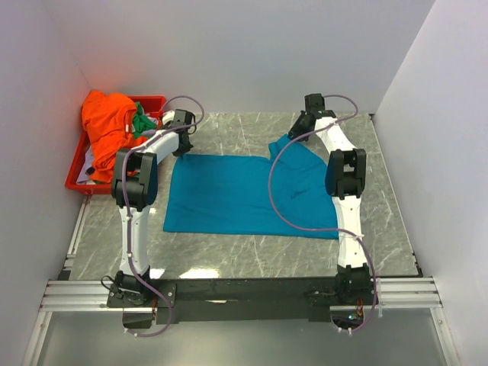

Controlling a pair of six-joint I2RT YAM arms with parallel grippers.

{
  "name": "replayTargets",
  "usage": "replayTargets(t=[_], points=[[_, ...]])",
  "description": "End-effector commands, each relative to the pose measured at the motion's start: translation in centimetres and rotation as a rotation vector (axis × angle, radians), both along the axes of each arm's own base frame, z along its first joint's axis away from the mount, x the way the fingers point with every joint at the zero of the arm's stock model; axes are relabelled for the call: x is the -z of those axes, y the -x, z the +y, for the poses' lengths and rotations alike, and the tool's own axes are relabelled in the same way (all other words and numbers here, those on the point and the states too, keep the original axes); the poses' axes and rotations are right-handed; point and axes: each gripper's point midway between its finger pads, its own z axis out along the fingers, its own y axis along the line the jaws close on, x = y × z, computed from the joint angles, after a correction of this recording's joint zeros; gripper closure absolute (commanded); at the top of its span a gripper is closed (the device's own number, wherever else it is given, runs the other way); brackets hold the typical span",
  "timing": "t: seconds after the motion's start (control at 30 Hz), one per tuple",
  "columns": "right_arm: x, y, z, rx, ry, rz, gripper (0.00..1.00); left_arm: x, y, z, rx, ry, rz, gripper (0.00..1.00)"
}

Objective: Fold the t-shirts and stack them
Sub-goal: Fold the tshirt

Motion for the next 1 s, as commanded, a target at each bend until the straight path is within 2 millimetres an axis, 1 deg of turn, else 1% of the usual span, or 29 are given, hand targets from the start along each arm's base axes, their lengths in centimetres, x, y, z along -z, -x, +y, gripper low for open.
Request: replayTargets(t=[0.0,0.1,0.17,0.23,0.27,0.3,0.33,0.4,0.47,0.53,0.57,0.6,0.67,0.83,0.9,0.97], points=[[0.7,1.3,0.0,-0.017,0.023,0.042,0.76,-0.1,0.9,-0.9,0.025,0.047,0.022,0.84],[0.4,1.7,-0.2,-0.040,0.047,0.044,0.83,0.0,1.0,-0.9,0.025,0.052,0.022,0.85],[-0.1,1.9,-0.3,-0.064,0.074,0.036,0.90,0.2,1.0,-1.0,0.026,0.056,0.022,0.85],[-0.4,2.1,-0.7,-0.086,0.121,0.034,0.90,0.2,1.0,-1.0,0.026,0.055,0.024,0.85],[-1.0,2.1,-1.0,-0.087,0.148,0.023,0.87,0.2,1.0,-1.0,0.028,0.056,0.024,0.85],[-1.2,2.3,-0.9,-0.097,0.173,0.021,0.83,0.1,1.0,-1.0,0.027,0.055,0.022,0.85],[-1.3,2.3,-1.3,-0.112,0.215,0.014,0.80,0.1,1.0,-1.1,0.031,0.055,0.022,0.85],[-2.4,2.2,-1.3,-0.130,0.252,-0.003,0.76,0.0,1.0,-0.9,0.030,0.051,0.020,0.85],[-2.8,2.3,-1.7,-0.157,0.328,-0.008,0.71,0.0,1.0,-0.9,0.032,0.047,0.023,0.85],[-2.9,2.4,-1.7,-0.191,0.381,-0.012,0.66,-0.2,0.9,-0.9,0.032,0.047,0.019,0.85],[-2.5,2.5,-1.6,-0.198,0.382,-0.005,0.64,-0.4,0.8,-0.9,0.033,0.046,0.015,0.85],[-2.8,2.4,-1.5,-0.208,0.380,-0.009,0.64,-0.3,0.8,-1.0,0.034,0.046,0.017,0.85],[-2.3,2.4,-1.0,-0.238,0.376,-0.001,0.62,-0.5,0.8,-0.9,0.034,0.042,0.016,0.85],[-2.7,2.3,-0.9,-0.240,0.392,-0.006,0.57,-0.6,0.8,-0.9,0.037,0.042,0.015,0.85],[-3.1,2.2,-1.5,-0.223,0.417,-0.010,0.56,-0.6,0.8,-0.9,0.039,0.045,0.013,0.85],[-3.9,2.1,-1.5,-0.222,0.438,-0.029,0.55,-0.6,0.8,-1.0,0.041,0.044,0.013,0.85]])
